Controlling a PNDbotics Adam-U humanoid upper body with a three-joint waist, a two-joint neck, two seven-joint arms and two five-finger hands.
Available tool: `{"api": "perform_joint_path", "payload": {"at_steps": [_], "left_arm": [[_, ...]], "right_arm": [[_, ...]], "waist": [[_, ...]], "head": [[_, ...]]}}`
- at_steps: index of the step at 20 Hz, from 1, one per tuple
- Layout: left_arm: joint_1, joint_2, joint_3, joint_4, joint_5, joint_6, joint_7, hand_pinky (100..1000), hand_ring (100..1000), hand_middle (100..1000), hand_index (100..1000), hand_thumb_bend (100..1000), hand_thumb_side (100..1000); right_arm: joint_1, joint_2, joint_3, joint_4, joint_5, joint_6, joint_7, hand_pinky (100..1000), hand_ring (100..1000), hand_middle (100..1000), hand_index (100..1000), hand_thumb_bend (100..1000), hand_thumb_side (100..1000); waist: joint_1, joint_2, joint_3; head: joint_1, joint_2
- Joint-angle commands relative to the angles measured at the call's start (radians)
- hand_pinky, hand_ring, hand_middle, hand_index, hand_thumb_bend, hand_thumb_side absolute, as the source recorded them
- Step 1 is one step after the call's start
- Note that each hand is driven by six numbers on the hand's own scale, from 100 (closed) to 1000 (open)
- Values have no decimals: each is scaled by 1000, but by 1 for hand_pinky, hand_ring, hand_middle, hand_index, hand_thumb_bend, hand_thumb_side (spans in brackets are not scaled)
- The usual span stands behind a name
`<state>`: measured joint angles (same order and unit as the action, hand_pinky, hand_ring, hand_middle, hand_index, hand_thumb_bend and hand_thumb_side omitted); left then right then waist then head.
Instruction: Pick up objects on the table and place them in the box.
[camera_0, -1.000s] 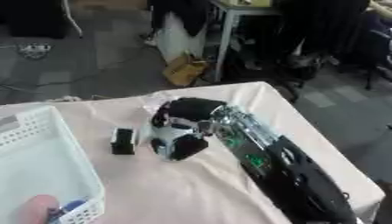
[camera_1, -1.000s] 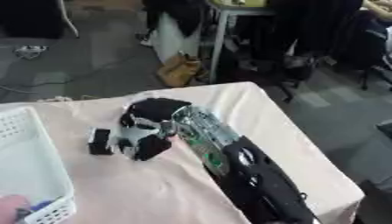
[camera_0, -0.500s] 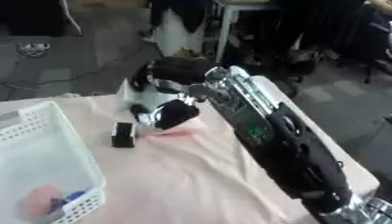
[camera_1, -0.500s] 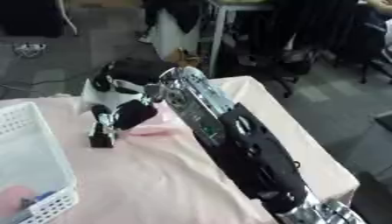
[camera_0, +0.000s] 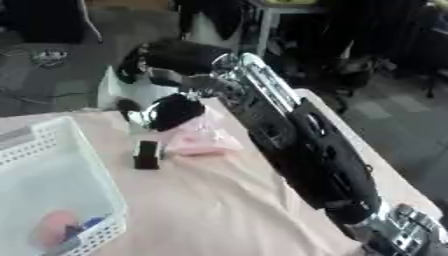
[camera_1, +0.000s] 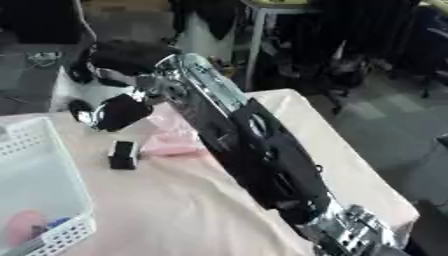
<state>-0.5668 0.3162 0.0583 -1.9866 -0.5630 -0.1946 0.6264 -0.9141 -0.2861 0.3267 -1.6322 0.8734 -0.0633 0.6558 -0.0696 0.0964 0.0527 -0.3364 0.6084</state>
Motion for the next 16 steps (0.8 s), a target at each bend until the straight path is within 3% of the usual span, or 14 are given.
{"api": "perform_joint_path", "payload": {"at_steps": [1,8,12,16], "left_arm": [[-25,5,0,-13,4,-5,3,855,946,832,872,100,797],[-56,-10,-1,-13,9,-13,8,856,947,833,872,100,798],[-75,-22,-2,-13,13,-18,9,856,947,833,871,100,798],[-105,-47,-3,-13,18,-28,11,856,947,833,871,100,798]], "right_arm": [[-40,-3,-14,11,-1,1,-19,284,169,100,121,100,575],[-93,24,-17,106,-3,7,-87,270,162,100,122,100,577],[-113,43,-8,176,9,-7,-150,263,159,100,122,100,579],[-142,52,-2,255,20,-30,-210,260,157,100,122,100,581]], "waist": [[21,-9,17],[31,21,100],[38,40,131],[45,70,168]], "head": [[-18,-17],[-32,-38],[-23,-49],[-40,-75]]}}
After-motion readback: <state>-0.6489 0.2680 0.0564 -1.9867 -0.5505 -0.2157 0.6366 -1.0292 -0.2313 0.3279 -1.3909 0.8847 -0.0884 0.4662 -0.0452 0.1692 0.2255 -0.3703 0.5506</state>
